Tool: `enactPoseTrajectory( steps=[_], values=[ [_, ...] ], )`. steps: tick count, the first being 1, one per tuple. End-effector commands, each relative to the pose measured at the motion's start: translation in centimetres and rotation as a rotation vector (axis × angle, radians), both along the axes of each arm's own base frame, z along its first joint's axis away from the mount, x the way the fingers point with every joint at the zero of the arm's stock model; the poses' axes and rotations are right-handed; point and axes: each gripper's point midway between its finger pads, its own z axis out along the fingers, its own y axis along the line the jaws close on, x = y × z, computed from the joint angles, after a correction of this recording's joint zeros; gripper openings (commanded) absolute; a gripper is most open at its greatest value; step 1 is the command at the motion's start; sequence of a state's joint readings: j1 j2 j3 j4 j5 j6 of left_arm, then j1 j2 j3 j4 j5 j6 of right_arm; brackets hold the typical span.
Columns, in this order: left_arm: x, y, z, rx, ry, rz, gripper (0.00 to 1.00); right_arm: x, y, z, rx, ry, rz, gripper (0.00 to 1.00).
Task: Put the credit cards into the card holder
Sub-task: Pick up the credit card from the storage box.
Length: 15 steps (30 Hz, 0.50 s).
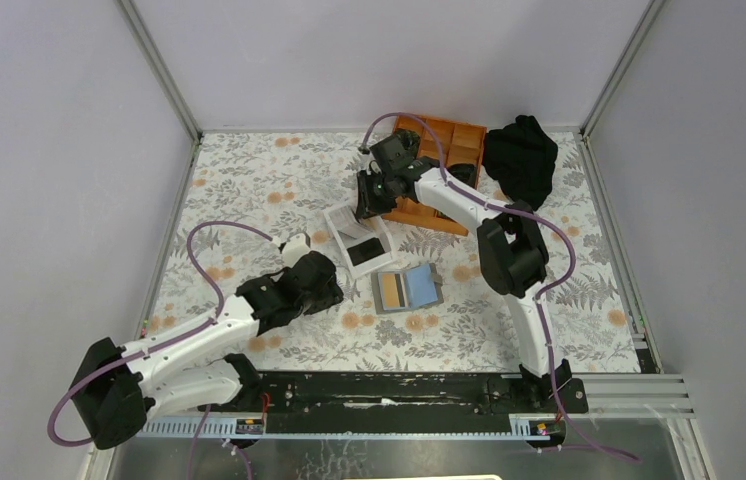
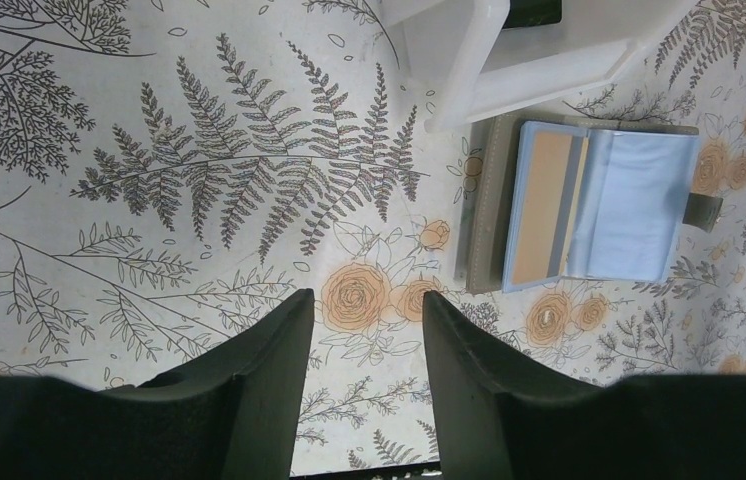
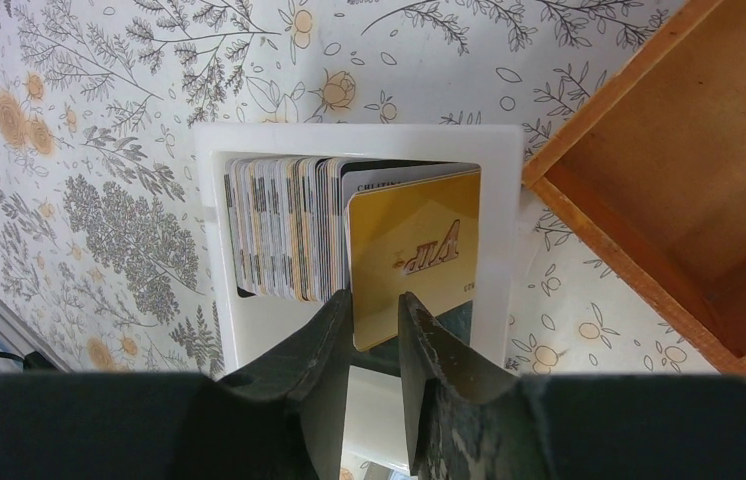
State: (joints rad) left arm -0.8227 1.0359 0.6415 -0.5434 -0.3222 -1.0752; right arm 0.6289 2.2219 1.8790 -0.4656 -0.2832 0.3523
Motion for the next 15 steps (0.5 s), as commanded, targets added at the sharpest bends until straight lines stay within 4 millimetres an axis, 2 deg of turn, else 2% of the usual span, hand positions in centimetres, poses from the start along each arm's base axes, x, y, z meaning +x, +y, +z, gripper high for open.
enactPoseTrajectory(
  steps=[1, 15],
  values=[
    [1.12, -0.74, 0.93, -0.033, -0.044, 0.005, 0.51, 0.41, -0.38, 3.95, 0.058, -0.053, 0.000, 0.31],
    [1.16, -1.02, 0.72, -0.037, -0.037, 0.002, 0.51, 0.30, -0.69, 3.90, 0.070, -0.042, 0.003, 0.31]
  ],
)
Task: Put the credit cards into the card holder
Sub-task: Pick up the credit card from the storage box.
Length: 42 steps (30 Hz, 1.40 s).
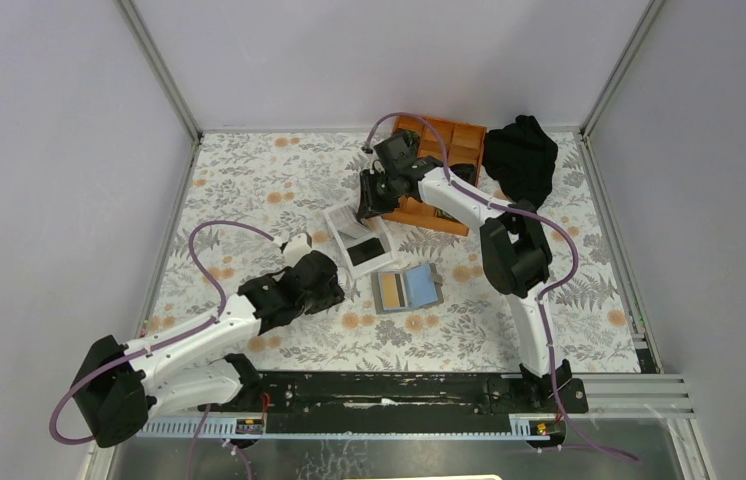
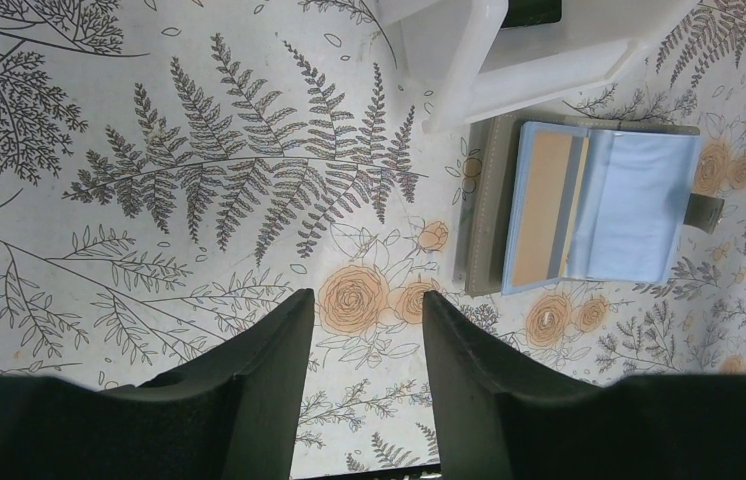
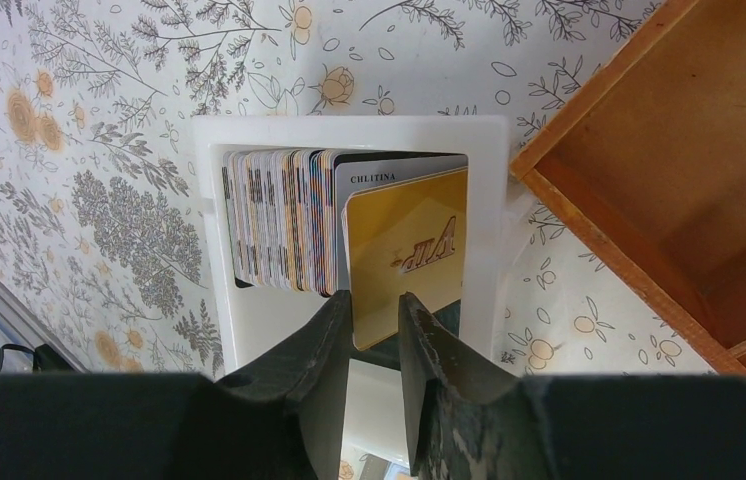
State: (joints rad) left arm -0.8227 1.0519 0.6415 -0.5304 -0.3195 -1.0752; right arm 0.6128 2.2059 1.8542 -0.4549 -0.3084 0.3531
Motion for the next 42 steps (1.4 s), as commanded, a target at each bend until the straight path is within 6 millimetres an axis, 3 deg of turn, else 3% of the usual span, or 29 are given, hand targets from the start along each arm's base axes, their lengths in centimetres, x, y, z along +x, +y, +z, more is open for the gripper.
enactPoseTrajectory(
  steps=[1, 12, 30, 42],
  values=[
    [1.1, -0.8, 1.0, -0.039, -0.040, 0.005, 0.51, 0.4, -0.1, 3.7, 0.052, -0.052, 0.004, 0.31],
    [1.1, -1.1, 0.8, -0.047, -0.037, 0.001, 0.51, 0.5, 0.5, 4.8, 0.087, -0.051, 0.003, 0.12],
    [0.9, -1.1, 1.0, -0.051, -0.050, -0.018, 0.51, 0.4, 2.0, 7.4, 0.112, -0.082, 0.008, 0.14],
    [0.9, -0.9, 1.2, -0.044, -0.063, -0.034, 0.51, -0.3, 2.0, 5.9, 0.076, -0.061, 0.004, 0.18]
  ],
)
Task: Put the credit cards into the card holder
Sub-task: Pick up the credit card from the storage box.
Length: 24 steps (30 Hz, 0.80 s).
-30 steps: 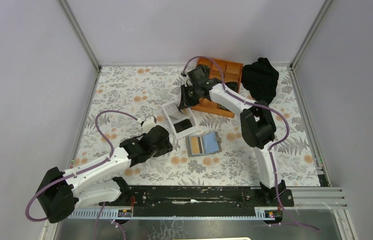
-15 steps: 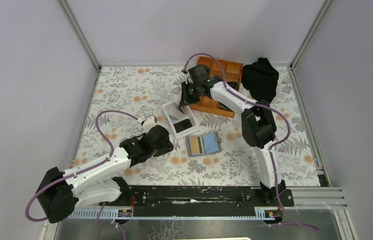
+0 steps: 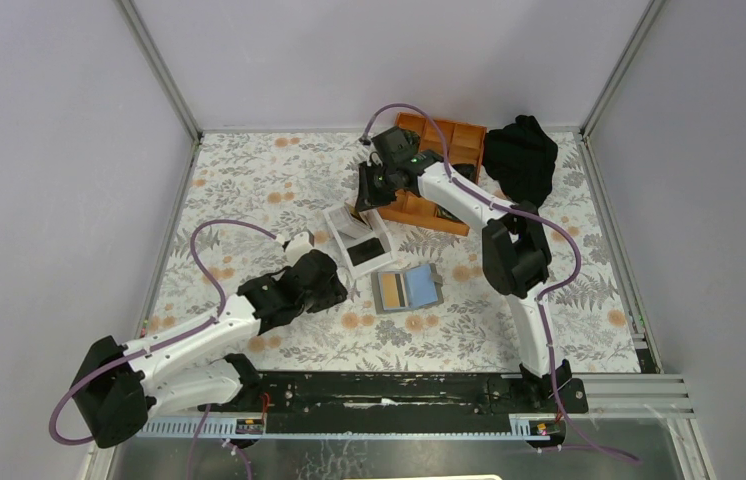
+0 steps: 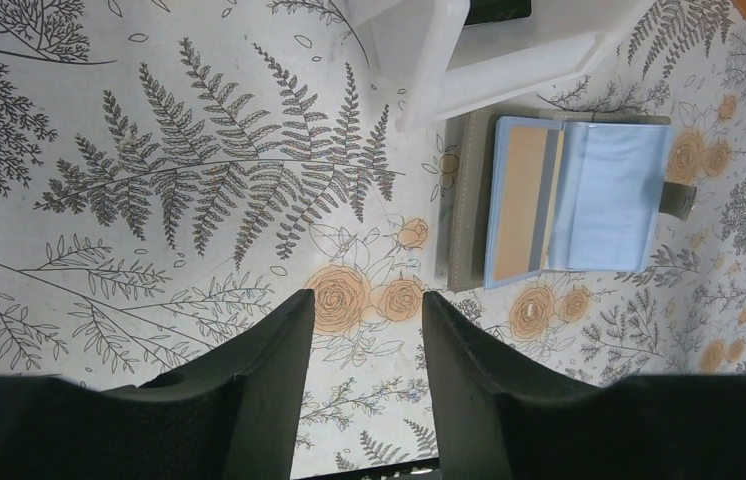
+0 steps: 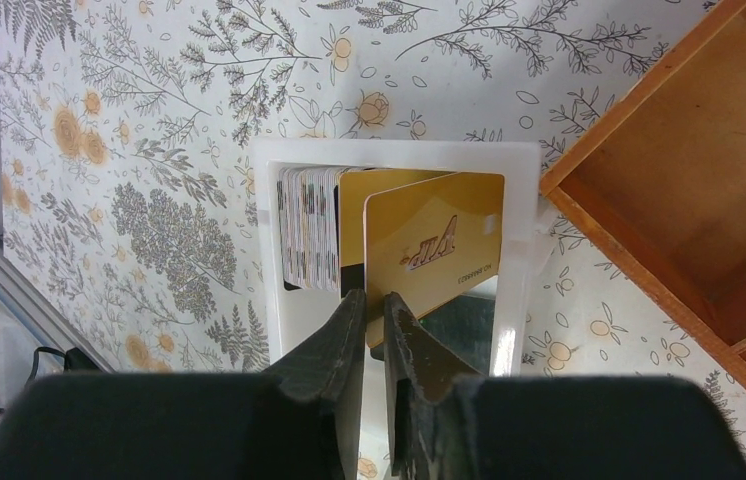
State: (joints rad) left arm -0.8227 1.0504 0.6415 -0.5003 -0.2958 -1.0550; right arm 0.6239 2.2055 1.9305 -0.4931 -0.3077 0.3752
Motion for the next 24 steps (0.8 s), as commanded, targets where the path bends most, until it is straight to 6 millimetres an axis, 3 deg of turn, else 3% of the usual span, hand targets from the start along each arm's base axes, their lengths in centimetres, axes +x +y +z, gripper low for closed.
enactPoseTrajectory(
  steps=[1, 24],
  values=[
    [0.76, -0.14, 0.79, -0.019, -0.051, -0.005, 0.51, -0.65, 0.90, 3.47, 0.047, -0.040, 0.010, 0.18],
    [1.13, -0.23, 0.36, -0.021, -0.047, -0.007, 0.51, -0.77, 1.01, 2.60, 0.038, -0.024, 0.017, 0.21]
  ],
)
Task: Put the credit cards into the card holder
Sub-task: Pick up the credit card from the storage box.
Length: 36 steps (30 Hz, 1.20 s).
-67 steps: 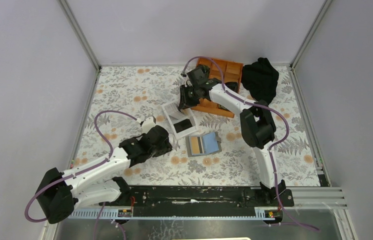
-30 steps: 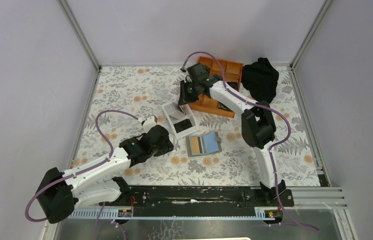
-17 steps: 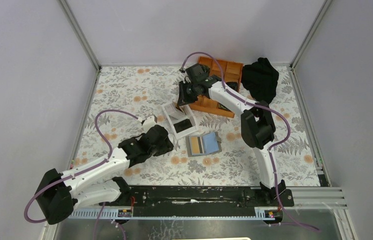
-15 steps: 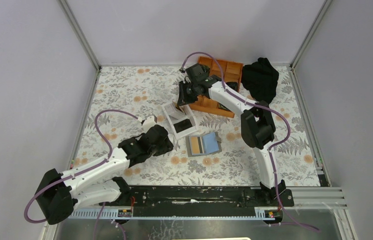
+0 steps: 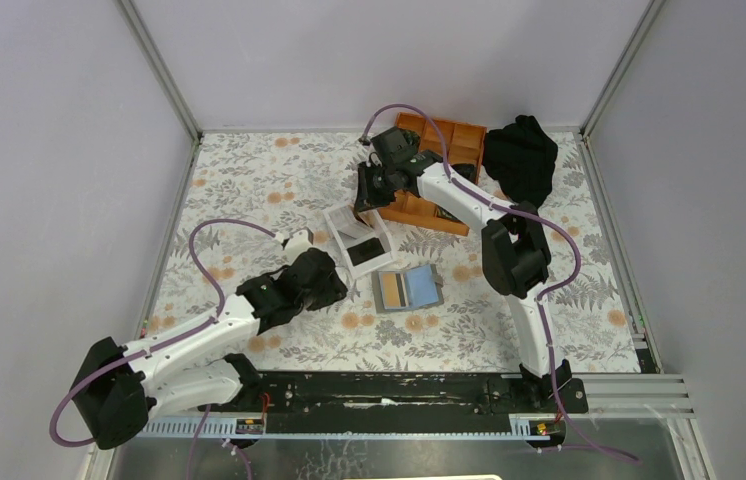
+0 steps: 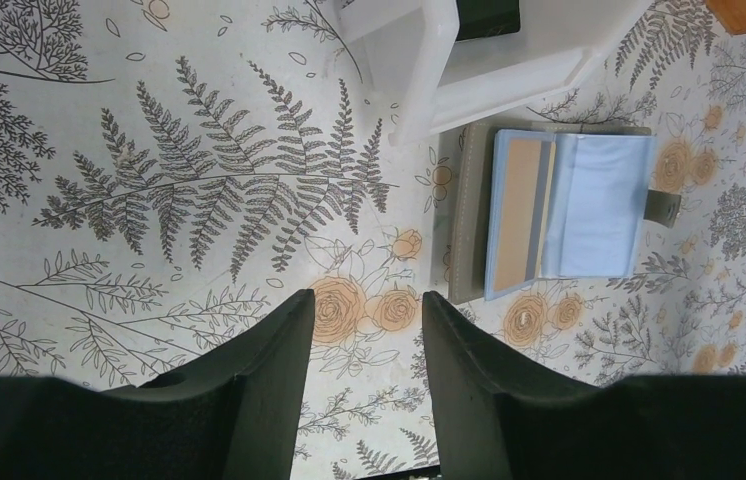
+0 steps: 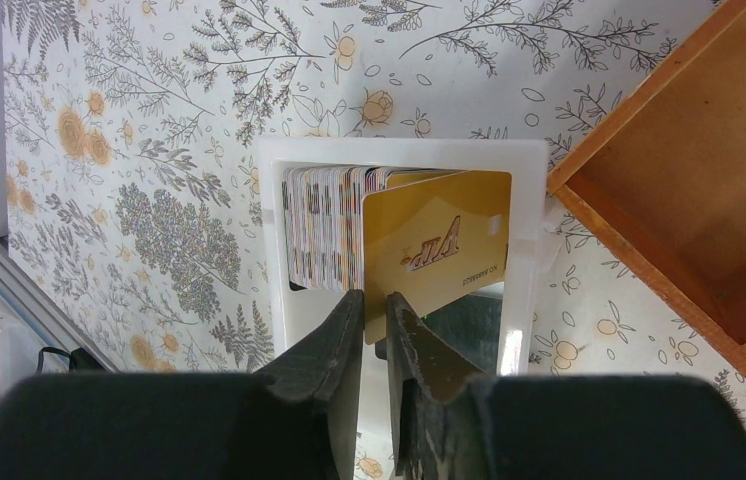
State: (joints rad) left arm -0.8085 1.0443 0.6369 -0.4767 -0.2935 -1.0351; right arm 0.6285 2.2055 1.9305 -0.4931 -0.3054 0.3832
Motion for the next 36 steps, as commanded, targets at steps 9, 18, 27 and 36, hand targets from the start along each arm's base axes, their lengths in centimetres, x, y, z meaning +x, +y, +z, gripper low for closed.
enactPoseTrajectory(
  steps=[9, 18, 27, 36],
  values=[
    [0.5, -0.4, -0.1, -0.021, -0.018, -0.003, 0.50, -1.0, 0.6, 2.2, 0.031, -0.023, 0.025, 0.20],
    [0.6, -0.3, 0.0, -0.017, -0.021, 0.001, 0.50, -0.4, -0.8, 2.6, -0.032, -0.074, -0.016, 0.14],
    [0.8, -0.3, 0.1, -0.022, -0.028, 0.012, 0.50, 0.5, -3.3, 3.9, -0.242, -0.223, -0.064, 0.07],
    [1.4, -0.3, 0.6, -0.010, -0.048, 0.023, 0.50, 0.5, -4.3, 4.4, -0.323, -0.283, -0.079, 0.00]
  ],
)
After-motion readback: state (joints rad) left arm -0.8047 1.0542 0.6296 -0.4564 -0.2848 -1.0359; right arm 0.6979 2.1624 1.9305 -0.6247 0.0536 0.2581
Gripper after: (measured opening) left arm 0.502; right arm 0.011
